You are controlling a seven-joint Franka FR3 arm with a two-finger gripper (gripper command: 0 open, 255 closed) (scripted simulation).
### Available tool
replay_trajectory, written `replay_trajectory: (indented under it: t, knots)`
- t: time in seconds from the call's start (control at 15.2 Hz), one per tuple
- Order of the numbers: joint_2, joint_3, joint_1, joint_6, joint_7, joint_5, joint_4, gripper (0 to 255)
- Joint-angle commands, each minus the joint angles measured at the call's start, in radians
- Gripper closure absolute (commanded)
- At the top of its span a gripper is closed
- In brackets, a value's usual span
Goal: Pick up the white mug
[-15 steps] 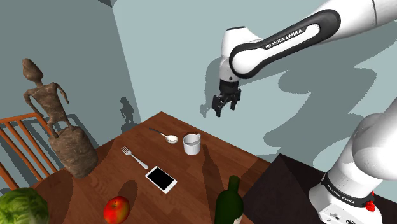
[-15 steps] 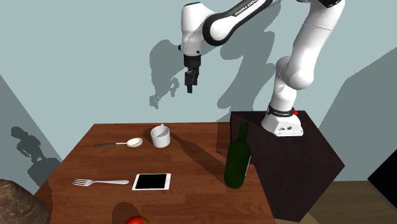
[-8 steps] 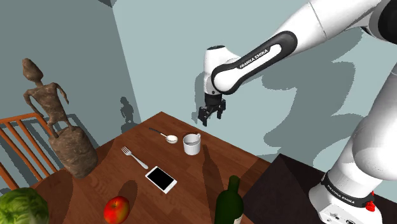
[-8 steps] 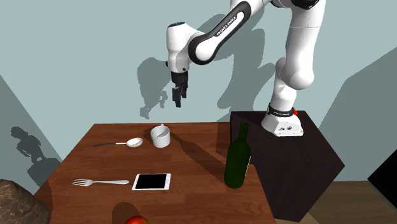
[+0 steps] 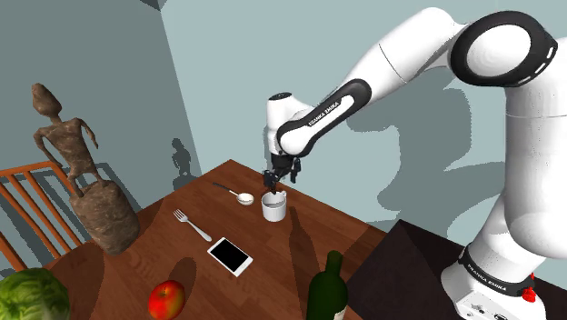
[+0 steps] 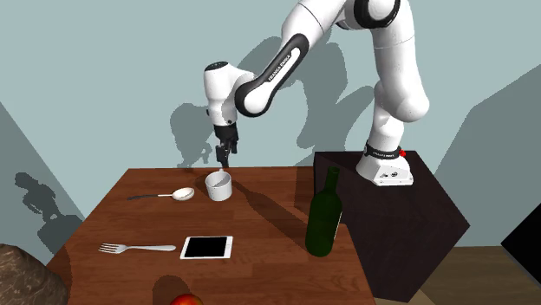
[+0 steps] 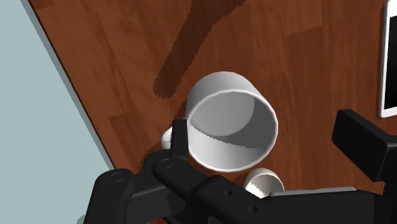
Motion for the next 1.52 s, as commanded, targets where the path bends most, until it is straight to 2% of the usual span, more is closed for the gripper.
replay_trajectory:
  t: [0.0, 0.46, 1.12, 1.19, 1.45]
  knots:
    - [0.086, -0.007, 0.022, 0.014, 0.022, -0.026, 0.065, 0]
    - [0.373, -0.038, 0.089, -0.011, 0.049, -0.077, 0.358, 0]
    - [0.46, -0.051, 0.1, 0.042, 0.058, -0.09, 0.391, 0]
    - [0.458, -0.051, 0.1, 0.043, 0.058, -0.09, 0.388, 255]
    - [0.457, -0.051, 0.1, 0.044, 0.059, -0.09, 0.386, 255]
